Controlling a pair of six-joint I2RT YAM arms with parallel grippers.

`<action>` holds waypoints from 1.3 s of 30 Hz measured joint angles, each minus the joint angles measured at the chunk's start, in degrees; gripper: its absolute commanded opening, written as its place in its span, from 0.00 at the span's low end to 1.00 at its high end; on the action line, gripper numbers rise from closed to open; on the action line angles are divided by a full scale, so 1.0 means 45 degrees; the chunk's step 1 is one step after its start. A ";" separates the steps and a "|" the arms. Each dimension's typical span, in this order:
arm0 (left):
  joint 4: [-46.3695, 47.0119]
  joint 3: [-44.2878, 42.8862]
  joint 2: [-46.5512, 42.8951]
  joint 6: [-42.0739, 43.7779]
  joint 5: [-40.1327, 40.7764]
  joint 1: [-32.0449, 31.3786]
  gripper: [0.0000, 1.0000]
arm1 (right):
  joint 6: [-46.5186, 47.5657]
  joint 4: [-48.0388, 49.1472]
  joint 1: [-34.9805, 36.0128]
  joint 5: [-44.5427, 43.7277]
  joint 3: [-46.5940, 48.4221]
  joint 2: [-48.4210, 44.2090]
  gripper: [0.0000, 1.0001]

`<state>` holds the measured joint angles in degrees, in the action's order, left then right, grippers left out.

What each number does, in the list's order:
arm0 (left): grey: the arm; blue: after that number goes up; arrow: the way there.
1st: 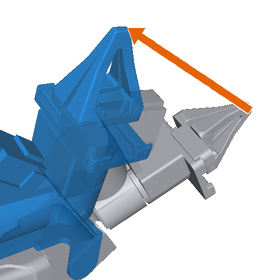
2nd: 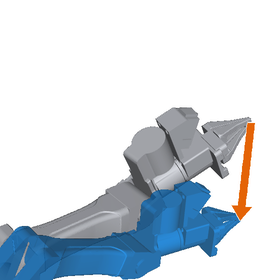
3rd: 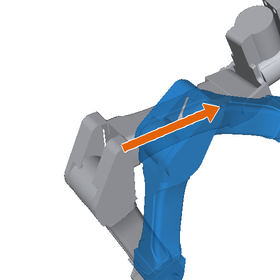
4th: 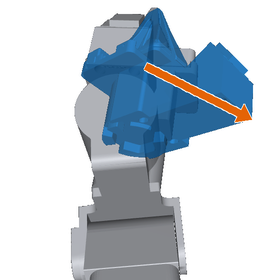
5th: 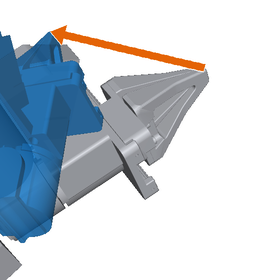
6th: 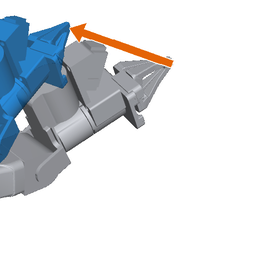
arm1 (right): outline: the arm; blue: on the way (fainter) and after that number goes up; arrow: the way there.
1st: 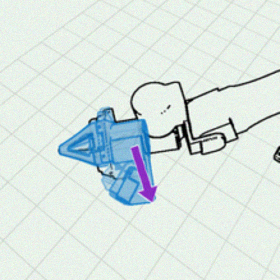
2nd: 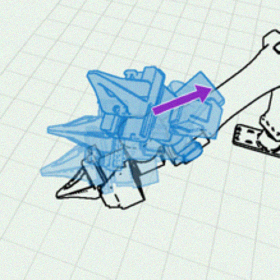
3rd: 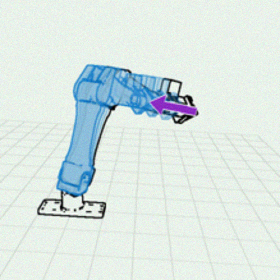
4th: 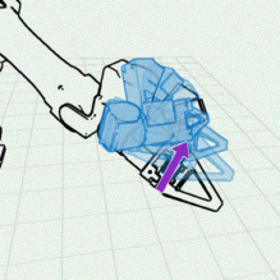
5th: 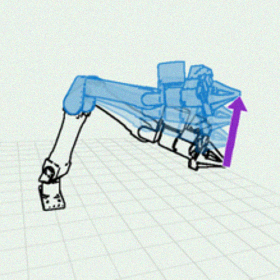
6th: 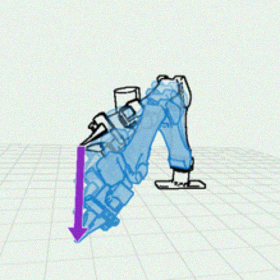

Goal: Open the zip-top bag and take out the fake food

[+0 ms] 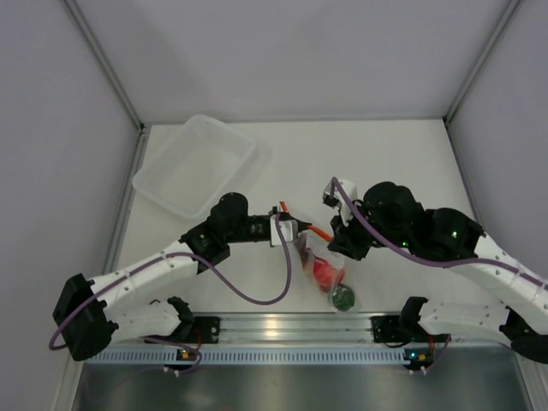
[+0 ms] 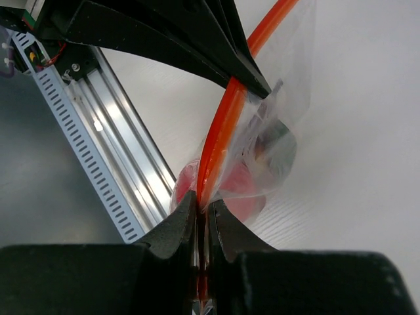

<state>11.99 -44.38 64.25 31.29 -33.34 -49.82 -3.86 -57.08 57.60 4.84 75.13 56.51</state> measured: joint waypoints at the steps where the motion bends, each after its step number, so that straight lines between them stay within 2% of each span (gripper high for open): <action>1: -0.0053 -0.0049 0.0000 -0.0044 0.0000 0.0000 0.00 | -0.0024 0.0005 0.0000 -0.0049 0.0000 -0.0010 0.14; 2: -0.0170 -0.0131 0.0000 -0.0063 0.0010 0.0005 0.00 | -0.0058 0.0015 0.0000 -0.0112 -0.0005 -0.0044 0.23; 3: -0.0510 -0.0340 0.0005 -0.0097 0.0044 0.0005 0.00 | -0.0131 0.0019 -0.0005 -0.0204 -0.0010 -0.0087 0.45; 5: -0.1409 -0.1010 0.0107 -0.0131 0.0155 0.0000 0.00 | -0.0228 0.0112 -0.0005 -0.0466 -0.0034 -0.0277 0.53; 6: -0.1914 -0.1438 0.0223 -0.0141 0.0233 0.0000 0.00 | -0.0257 0.0219 -0.0005 -0.0631 -0.0063 -0.0466 0.63; 9: -0.3215 -0.2769 0.0821 -0.0228 0.0539 0.0000 0.00 | -0.0345 0.0690 -0.0005 -0.1054 -0.0209 -0.1200 0.71; 14: -0.5056 -0.4036 0.1549 -0.0549 0.0816 0.0010 0.00 | -0.0350 0.1812 -0.0005 -0.1506 -0.0690 -0.2837 0.72; 20: -0.7082 -0.5178 0.1928 -0.1622 0.1112 0.0005 0.00 | -0.0112 0.3366 -0.0010 -0.1957 -0.2569 -0.5357 0.67; 28: -0.8121 -0.6382 0.2268 -0.3303 0.1166 0.0005 0.00 | 0.0180 0.5027 -0.0005 -0.1098 -0.5037 -0.6591 0.61; 34: -0.8578 -0.6892 0.2259 -0.4537 0.0787 0.0005 0.00 | 0.0495 0.6426 -0.0005 -0.1098 -0.5979 -0.7762 0.45; 35: -0.8587 -0.7048 0.2259 -0.4707 0.0758 0.0005 0.00 | 0.0520 0.6611 -0.0010 -0.1103 -0.5994 -0.7786 0.43; 36: -0.8582 -0.7218 0.2259 -0.4877 0.0699 0.0010 0.00 | 0.0534 0.6829 -0.0005 -0.1103 -0.6018 -0.7776 0.37; 39: -0.8573 -0.7563 0.2254 -0.5207 0.0583 0.0029 0.00 | 0.0699 0.7184 -0.0005 -0.1112 -0.6033 -0.7669 0.32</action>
<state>-26.59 -78.41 74.39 7.86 -30.72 -49.69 -0.71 -24.75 57.58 -0.16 47.99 22.00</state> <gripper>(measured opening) 0.033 0.359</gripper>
